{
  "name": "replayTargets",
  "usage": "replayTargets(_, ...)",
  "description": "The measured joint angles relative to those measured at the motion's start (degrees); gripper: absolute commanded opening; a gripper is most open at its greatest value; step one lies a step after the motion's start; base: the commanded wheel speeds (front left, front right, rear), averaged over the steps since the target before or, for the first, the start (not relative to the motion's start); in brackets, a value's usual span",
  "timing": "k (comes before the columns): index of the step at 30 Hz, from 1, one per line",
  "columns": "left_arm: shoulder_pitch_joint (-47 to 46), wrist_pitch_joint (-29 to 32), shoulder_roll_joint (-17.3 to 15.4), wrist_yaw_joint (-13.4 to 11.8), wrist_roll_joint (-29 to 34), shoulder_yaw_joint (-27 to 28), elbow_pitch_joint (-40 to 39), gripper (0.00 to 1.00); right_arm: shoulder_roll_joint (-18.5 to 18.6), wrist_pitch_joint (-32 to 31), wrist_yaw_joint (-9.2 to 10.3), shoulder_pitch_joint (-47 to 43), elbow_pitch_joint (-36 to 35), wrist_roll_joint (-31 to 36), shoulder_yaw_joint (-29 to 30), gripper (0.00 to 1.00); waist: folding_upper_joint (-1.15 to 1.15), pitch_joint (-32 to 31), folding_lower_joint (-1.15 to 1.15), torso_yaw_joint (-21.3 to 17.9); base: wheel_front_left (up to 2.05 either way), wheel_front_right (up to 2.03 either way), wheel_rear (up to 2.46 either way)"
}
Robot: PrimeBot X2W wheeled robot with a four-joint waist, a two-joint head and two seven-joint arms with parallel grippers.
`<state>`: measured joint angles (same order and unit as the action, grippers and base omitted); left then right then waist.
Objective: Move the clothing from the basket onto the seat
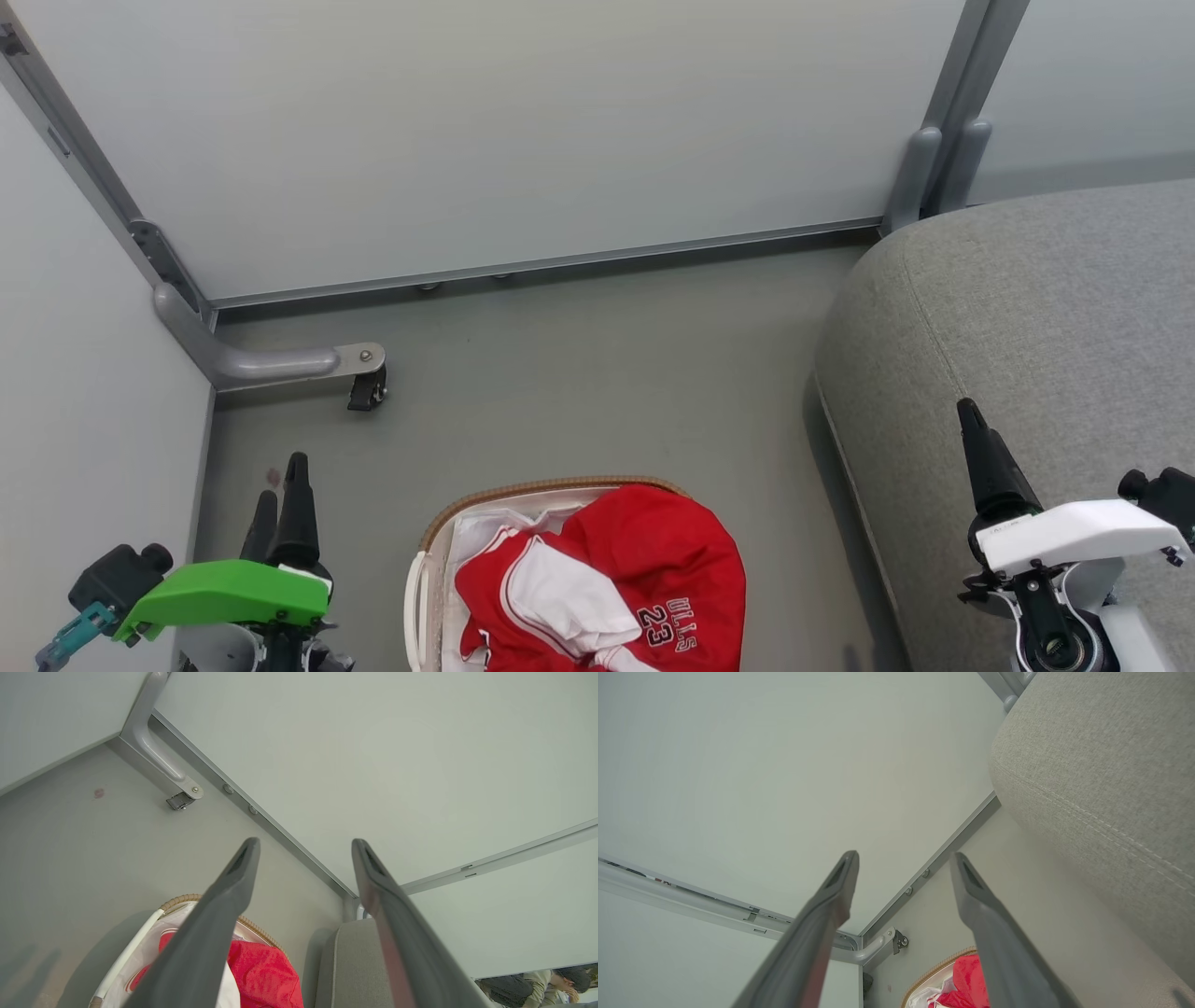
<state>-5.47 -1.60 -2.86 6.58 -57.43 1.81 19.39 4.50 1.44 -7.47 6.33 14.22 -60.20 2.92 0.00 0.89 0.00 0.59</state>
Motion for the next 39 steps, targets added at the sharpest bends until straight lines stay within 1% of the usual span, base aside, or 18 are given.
replayTargets(4,-0.01,-0.77,-0.23,-0.15,3.45,-0.57,0.49,1.00,0.19,0.82,0.00,0.01,-0.20,3.35,-0.55,1.00,0.00,-0.02,0.00,0.06,0.00,0.00,0.00)
replayTargets(16,0.09,-3.10,-0.40,-2.03,12.83,-2.16,0.89,1.00,0.51,3.15,0.00,-0.05,-0.80,12.63,-2.44,1.00,0.00,-0.23,0.00,0.01,0.00,0.00,0.00)
replayTargets(22,0.13,-4.12,-0.51,-2.53,17.62,-3.01,1.21,1.00,0.76,4.16,0.00,-0.09,-0.93,16.83,-3.20,1.00,0.00,-0.26,0.00,0.00,0.00,0.00,0.00)
replayTargets(31,0.11,-5.55,-1.11,-3.05,23.84,-4.37,1.48,1.00,1.33,5.70,0.00,-0.06,-1.15,23.10,-3.89,1.00,0.00,-0.29,0.00,0.15,0.00,0.00,0.00)
replayTargets(39,0.10,-6.81,-1.38,-3.20,29.36,-6.08,1.58,1.00,1.09,6.81,-0.01,-0.03,-1.80,28.63,-4.48,1.00,0.00,-0.22,0.00,0.32,0.00,0.00,0.00)
